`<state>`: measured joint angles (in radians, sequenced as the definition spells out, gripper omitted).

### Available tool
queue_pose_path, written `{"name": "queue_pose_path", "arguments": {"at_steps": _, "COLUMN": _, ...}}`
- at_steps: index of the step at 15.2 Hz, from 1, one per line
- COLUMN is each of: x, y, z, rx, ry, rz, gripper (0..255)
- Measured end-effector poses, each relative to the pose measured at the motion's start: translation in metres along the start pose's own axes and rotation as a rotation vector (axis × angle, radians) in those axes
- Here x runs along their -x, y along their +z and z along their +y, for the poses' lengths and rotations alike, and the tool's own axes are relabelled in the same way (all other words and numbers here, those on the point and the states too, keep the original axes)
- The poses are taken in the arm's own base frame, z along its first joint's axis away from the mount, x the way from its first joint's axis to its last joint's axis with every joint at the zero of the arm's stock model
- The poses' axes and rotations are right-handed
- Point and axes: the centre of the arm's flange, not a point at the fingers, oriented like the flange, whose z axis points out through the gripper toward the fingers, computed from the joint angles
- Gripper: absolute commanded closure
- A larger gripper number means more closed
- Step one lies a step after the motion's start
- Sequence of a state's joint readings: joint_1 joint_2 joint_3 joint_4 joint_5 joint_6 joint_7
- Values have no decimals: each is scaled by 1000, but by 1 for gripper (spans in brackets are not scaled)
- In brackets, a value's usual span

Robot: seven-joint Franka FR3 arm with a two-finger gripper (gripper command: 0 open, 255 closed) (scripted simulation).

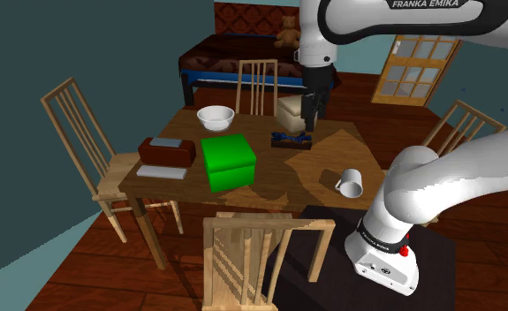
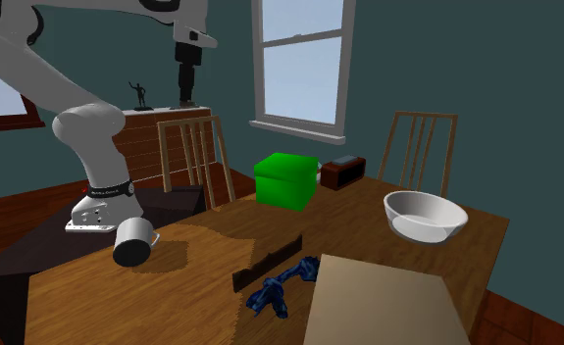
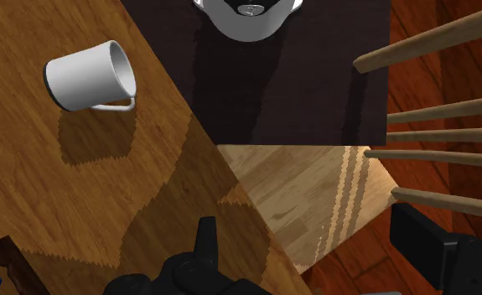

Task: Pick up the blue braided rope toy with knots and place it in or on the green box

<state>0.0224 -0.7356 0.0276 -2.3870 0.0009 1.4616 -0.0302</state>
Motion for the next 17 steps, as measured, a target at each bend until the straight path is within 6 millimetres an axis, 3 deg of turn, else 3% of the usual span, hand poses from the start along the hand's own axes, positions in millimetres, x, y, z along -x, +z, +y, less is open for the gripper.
{"name": "queue_pose_path", "arguments": {"at_steps": 3, "x": -4, "y": 9, "z": 13, "rx": -2, "ry": -7, "rz": 6, "gripper": 0}}
{"name": "queue_pose_path", "arguments": {"at_steps": 17, "x": -63, "y": 92, "z": 160, "rx": -21, "ry": -90, "rz": 77, "gripper": 0}}
